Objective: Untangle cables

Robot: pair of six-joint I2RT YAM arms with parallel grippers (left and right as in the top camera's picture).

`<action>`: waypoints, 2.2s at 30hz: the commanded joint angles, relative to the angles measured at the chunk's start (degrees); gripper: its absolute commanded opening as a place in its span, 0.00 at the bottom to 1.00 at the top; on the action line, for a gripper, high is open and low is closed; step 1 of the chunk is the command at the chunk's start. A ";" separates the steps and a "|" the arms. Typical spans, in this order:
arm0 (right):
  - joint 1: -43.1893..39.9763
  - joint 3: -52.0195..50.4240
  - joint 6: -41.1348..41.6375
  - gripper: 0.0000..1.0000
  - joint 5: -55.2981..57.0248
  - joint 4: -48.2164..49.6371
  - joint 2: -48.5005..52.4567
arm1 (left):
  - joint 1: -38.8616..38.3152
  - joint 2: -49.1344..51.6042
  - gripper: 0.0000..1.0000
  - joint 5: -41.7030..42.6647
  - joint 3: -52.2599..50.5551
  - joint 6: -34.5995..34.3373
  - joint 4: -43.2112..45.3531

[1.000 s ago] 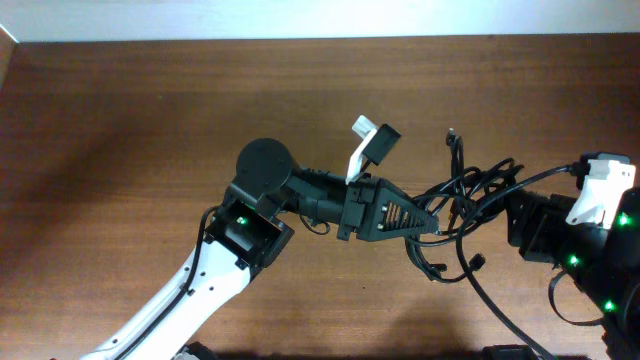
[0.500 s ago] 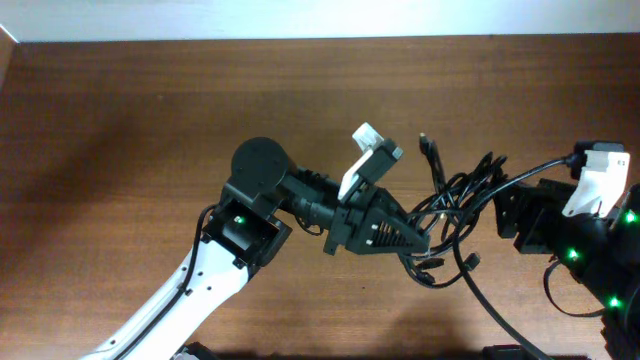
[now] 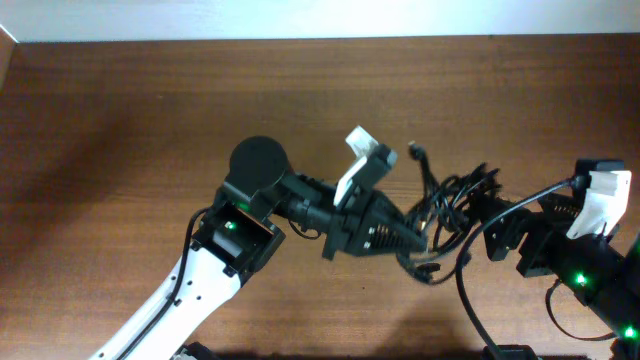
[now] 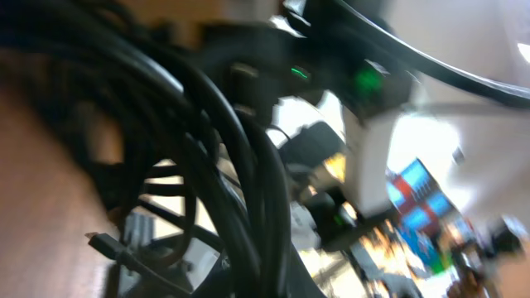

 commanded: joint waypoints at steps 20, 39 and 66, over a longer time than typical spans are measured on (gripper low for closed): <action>-0.09 -0.39 -2.43 0.99 11.67 -7.23 -0.50 | 2.86 -1.29 0.00 -31.17 1.14 78.16 -46.23; -0.09 -0.39 -2.38 0.99 -8.26 -9.11 -0.50 | -2.62 -1.86 0.00 -24.72 1.14 86.23 -36.72; -0.09 -0.39 -32.00 0.52 -8.55 -13.60 -0.50 | -2.97 -4.00 0.03 -8.96 1.14 76.04 -25.94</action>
